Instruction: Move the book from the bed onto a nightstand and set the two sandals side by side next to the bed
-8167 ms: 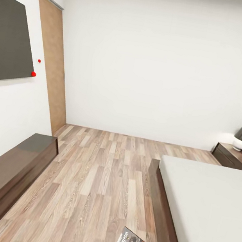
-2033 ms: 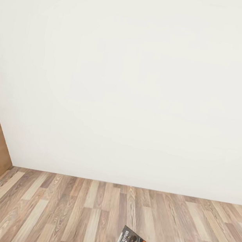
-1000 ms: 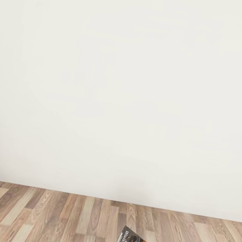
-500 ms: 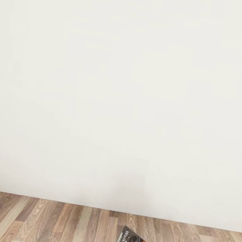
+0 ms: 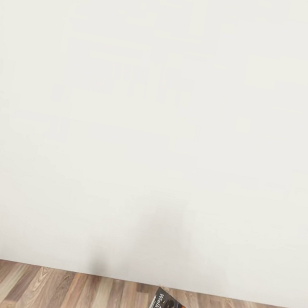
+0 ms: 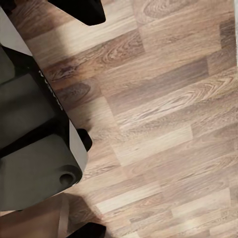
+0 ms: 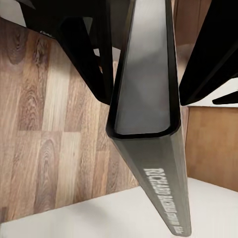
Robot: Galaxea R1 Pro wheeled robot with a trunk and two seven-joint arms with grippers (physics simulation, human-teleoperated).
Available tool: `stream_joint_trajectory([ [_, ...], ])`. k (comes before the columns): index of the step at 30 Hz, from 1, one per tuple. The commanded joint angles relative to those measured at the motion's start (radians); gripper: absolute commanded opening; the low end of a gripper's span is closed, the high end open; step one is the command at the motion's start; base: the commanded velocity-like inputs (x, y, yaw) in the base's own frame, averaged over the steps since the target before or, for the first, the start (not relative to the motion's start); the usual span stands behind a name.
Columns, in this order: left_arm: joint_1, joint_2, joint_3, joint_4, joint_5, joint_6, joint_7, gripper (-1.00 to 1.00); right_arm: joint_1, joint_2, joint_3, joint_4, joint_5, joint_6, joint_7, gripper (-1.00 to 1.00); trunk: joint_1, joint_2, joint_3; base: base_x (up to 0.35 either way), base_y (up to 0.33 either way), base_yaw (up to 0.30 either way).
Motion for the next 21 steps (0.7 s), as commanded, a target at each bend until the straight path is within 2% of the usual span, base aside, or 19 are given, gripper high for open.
stream_joint_trajectory([
  [1, -0.001, 0.001, -0.008, 0.001, 0.003, -0.007, 0.0, 1.0, -0.002, -0.001, -0.013, 0.002, 0.003, 0.01, 0.002, -1.0, 0.001, -0.002, -0.002, 0.327, 0.0, 0.0],
  [14, -0.001, 0.001, -0.008, 0.001, 0.003, -0.007, 0.0, 1.0, -0.002, -0.001, -0.013, 0.002, 0.003, 0.01, 0.002, -1.0, 0.001, -0.002, -0.002, 0.323, 0.0, 0.0],
  [21, -0.001, 0.001, -0.008, 0.001, 0.004, -0.007, 0.0, 1.0, -0.002, -0.001, -0.013, 0.002, 0.003, 0.01, 0.003, -1.0, 0.001, -0.002, -0.002, 0.078, 0.0, -0.06],
])
